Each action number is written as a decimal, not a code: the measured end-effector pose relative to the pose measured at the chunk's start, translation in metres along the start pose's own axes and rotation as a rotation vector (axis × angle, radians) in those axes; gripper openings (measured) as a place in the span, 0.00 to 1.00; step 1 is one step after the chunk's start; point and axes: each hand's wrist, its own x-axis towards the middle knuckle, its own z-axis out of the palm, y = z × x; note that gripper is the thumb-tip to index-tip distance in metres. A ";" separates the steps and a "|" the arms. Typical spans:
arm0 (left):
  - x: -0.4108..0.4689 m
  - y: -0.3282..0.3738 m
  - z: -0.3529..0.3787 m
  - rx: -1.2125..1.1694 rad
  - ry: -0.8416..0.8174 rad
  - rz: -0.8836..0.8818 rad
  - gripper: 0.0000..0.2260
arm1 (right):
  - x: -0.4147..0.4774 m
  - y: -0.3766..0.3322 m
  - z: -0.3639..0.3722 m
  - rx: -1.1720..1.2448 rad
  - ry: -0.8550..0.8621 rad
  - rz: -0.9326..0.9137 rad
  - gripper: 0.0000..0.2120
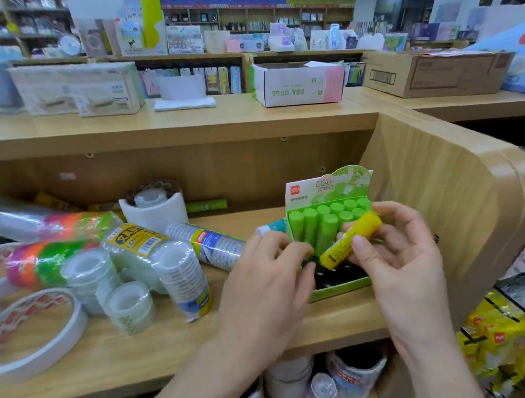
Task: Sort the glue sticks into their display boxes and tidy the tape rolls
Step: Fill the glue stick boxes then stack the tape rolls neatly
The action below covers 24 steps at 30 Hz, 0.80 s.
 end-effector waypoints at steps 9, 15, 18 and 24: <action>-0.018 -0.008 -0.015 -0.279 -0.051 -0.205 0.14 | -0.001 -0.010 0.030 -0.089 -0.091 -0.069 0.18; -0.018 -0.004 -0.051 -0.220 0.024 -0.136 0.16 | -0.002 -0.010 0.053 0.013 -0.292 0.071 0.11; -0.016 -0.012 -0.078 -0.031 0.111 -0.096 0.13 | 0.005 -0.010 0.061 -0.252 -0.341 -0.049 0.09; -0.011 -0.038 -0.116 -0.058 0.185 -0.099 0.14 | 0.013 -0.001 0.094 -1.560 -0.566 -0.399 0.19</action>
